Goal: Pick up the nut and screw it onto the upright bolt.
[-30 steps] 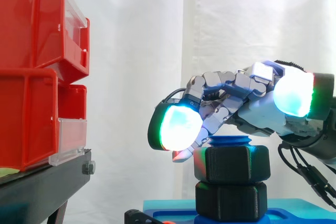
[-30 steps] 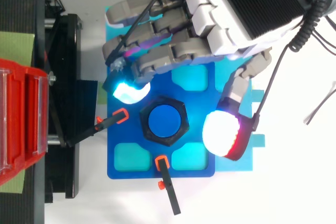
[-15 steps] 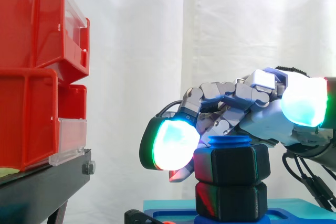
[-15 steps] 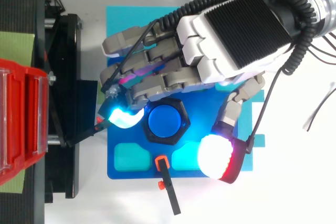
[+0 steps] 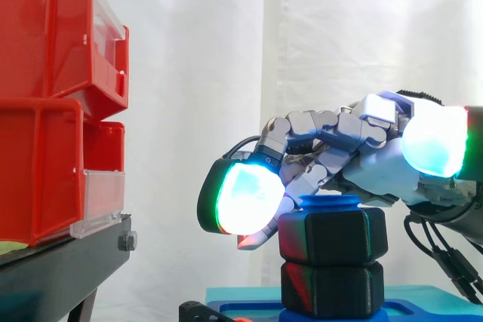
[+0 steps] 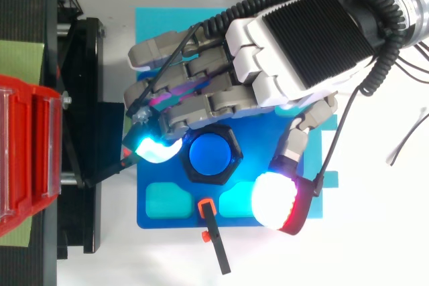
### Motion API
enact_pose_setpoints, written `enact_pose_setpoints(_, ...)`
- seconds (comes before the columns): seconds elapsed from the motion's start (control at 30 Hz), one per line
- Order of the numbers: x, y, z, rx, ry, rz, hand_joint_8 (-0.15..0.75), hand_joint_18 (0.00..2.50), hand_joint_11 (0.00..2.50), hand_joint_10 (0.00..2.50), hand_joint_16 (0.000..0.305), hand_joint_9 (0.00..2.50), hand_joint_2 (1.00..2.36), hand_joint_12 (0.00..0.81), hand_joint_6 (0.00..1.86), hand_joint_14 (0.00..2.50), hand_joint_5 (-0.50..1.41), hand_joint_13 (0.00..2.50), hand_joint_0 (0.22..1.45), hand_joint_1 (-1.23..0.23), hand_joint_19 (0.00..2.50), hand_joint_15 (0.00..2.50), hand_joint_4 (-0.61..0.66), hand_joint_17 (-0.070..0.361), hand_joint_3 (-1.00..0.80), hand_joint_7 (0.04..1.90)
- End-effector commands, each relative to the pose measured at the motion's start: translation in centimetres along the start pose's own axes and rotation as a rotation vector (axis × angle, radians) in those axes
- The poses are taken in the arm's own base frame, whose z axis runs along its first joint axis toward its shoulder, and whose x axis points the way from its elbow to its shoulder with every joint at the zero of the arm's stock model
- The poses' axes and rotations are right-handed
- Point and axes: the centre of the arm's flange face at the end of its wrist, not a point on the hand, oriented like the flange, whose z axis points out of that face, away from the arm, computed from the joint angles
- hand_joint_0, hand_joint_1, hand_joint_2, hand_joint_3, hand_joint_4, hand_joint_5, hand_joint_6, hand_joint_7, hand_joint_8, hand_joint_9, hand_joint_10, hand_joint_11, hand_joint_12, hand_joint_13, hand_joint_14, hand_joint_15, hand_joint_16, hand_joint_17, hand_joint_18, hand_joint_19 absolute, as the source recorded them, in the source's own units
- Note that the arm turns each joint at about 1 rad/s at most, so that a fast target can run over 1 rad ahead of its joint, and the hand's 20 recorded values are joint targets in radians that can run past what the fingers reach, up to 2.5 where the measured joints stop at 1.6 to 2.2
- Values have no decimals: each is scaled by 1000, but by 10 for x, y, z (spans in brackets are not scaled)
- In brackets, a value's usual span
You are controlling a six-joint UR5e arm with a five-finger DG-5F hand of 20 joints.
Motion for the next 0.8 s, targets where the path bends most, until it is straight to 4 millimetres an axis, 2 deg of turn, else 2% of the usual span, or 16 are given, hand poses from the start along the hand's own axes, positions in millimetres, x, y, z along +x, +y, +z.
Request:
enact_pose_setpoints(0.0,-1,-2,-2,2,1,-1,301,223,0,0,44,877,1000,357,504,0,-93,518,419,-135,0,0,327,98,-500,948)
enact_pose_setpoints(0.43,0,-3,-4,10,9,-11,311,246,0,0,38,944,1000,350,504,0,-52,563,428,-147,0,0,356,85,-500,1067)
enact_pose_setpoints(0.77,-1,-4,-5,10,10,-11,313,281,0,0,36,1010,1000,336,504,0,-11,607,439,-164,0,0,318,80,-500,1223)
